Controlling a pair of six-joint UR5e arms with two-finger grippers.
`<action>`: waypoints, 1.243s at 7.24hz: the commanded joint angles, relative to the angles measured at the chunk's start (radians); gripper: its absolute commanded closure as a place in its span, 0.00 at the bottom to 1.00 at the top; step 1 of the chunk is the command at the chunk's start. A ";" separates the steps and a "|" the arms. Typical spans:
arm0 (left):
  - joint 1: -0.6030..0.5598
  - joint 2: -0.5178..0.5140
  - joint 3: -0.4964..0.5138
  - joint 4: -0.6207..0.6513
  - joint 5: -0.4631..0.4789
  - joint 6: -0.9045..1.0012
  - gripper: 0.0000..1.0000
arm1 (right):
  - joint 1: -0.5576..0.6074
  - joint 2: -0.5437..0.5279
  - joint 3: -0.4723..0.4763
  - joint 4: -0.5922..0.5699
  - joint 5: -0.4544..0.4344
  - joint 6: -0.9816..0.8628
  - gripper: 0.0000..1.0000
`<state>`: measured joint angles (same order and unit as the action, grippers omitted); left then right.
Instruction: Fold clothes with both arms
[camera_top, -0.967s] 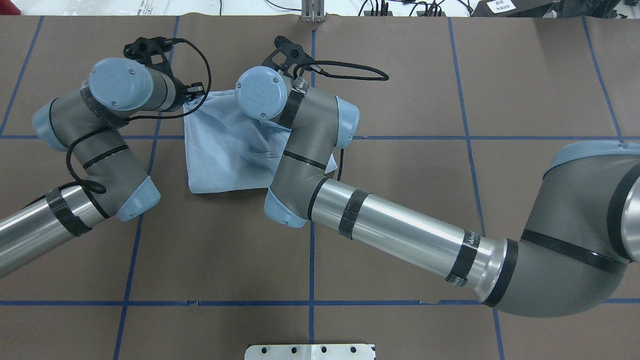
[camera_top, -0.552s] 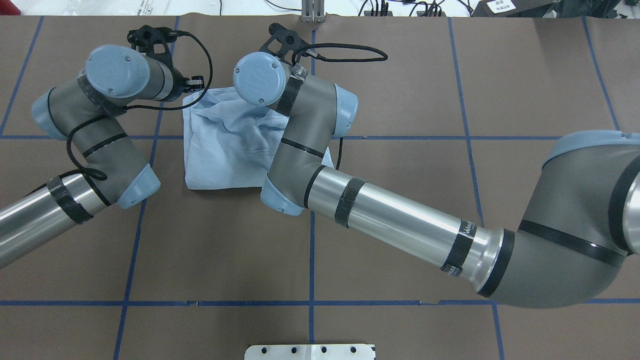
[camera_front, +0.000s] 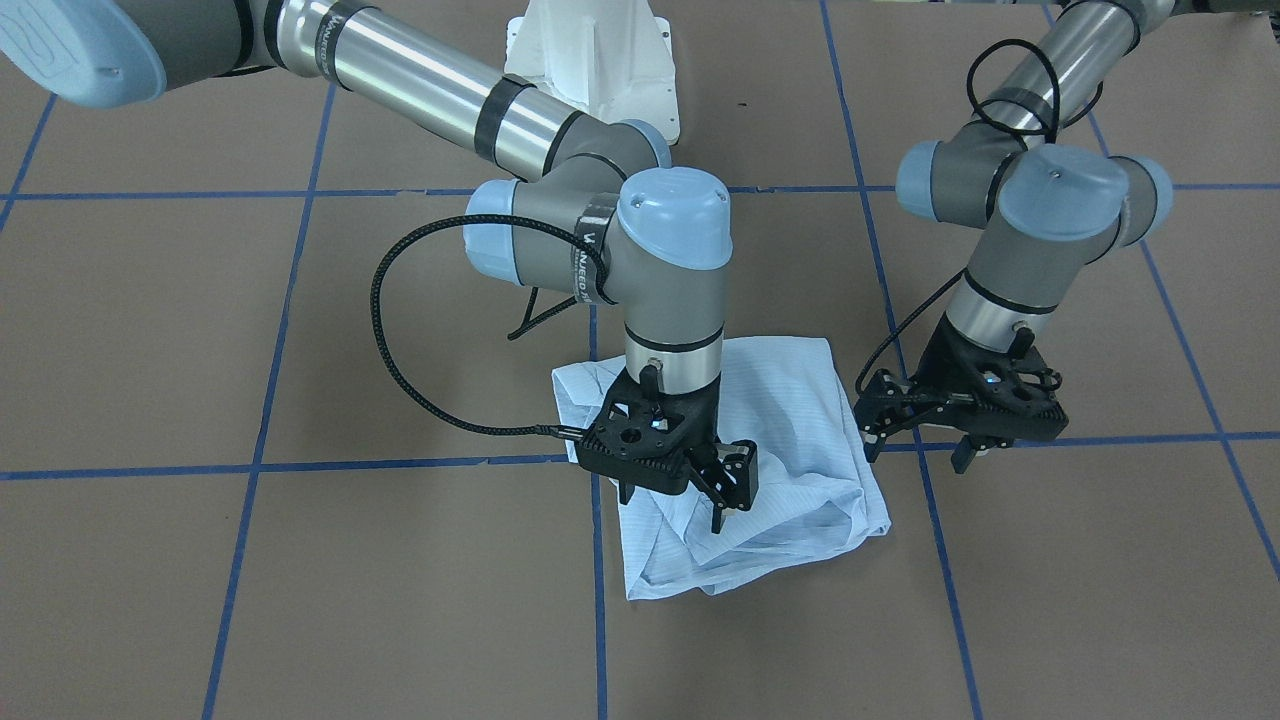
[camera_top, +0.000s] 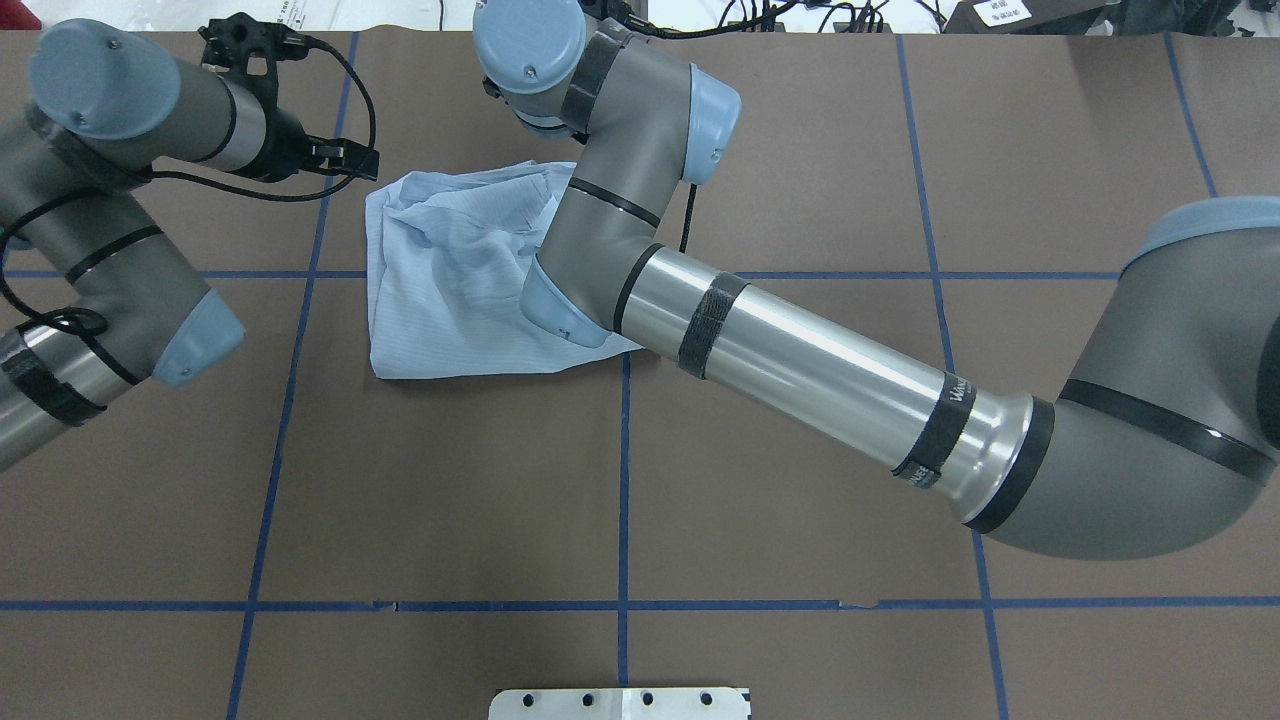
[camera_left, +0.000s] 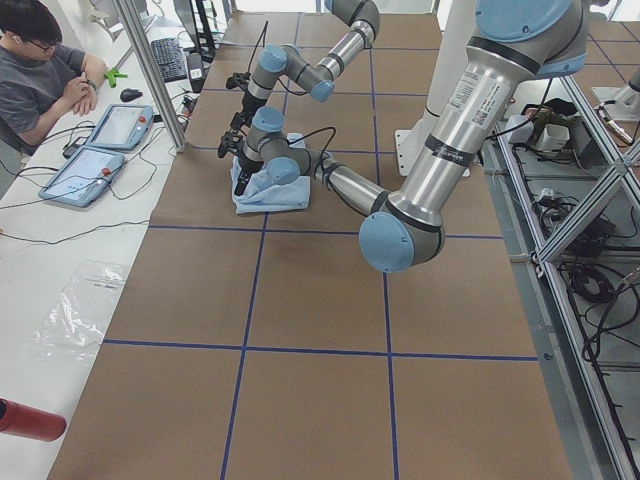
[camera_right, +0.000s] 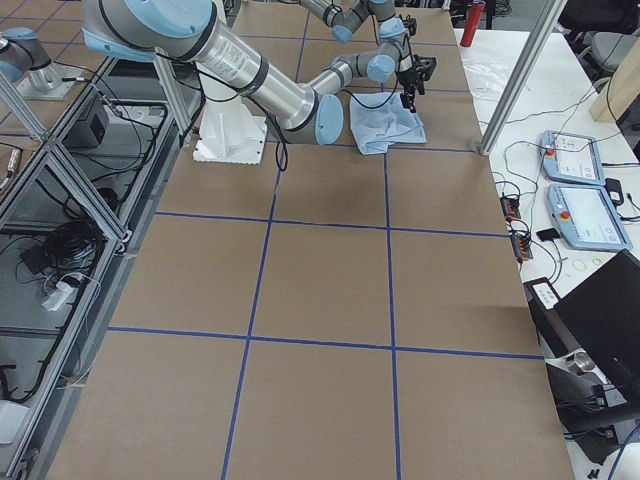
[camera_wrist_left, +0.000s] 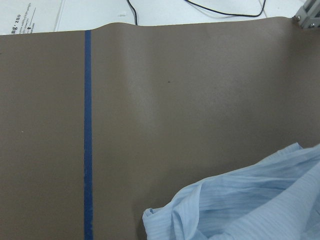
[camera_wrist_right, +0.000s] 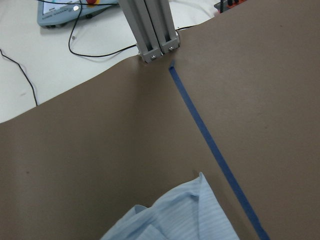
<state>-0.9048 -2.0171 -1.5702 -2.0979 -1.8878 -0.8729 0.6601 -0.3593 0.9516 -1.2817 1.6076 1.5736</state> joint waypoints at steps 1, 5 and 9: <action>-0.005 0.057 -0.079 0.006 -0.017 0.014 0.00 | -0.020 -0.132 0.227 -0.166 0.046 -0.026 0.00; -0.003 0.055 -0.077 0.004 -0.016 0.014 0.00 | -0.144 -0.300 0.378 -0.196 0.005 0.090 0.03; -0.003 0.055 -0.073 0.004 -0.013 0.011 0.00 | -0.175 -0.305 0.374 -0.185 -0.035 0.132 0.96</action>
<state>-0.9085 -1.9619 -1.6451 -2.0939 -1.9012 -0.8609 0.4877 -0.6611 1.3291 -1.4683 1.5788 1.7020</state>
